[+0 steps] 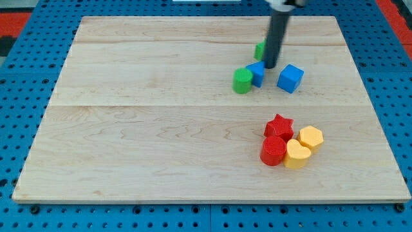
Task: Push the green star to the right of the blue triangle
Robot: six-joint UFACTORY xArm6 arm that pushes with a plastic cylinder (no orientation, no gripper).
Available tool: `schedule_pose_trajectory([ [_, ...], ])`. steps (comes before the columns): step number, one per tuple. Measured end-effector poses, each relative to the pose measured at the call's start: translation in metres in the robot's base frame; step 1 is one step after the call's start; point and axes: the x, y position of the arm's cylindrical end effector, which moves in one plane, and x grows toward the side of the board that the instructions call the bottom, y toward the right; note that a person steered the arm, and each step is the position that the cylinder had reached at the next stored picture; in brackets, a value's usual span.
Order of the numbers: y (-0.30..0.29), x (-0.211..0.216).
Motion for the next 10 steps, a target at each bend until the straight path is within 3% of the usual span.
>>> schedule_pose_trajectory([
  [1, 0.006, -0.004],
  [2, 0.082, -0.008],
  [3, 0.097, -0.015],
  [4, 0.086, -0.07],
  [5, 0.012, -0.069],
  [6, -0.022, -0.055],
  [7, 0.032, -0.047],
  [9, 0.059, -0.035],
  [10, 0.04, -0.017],
])
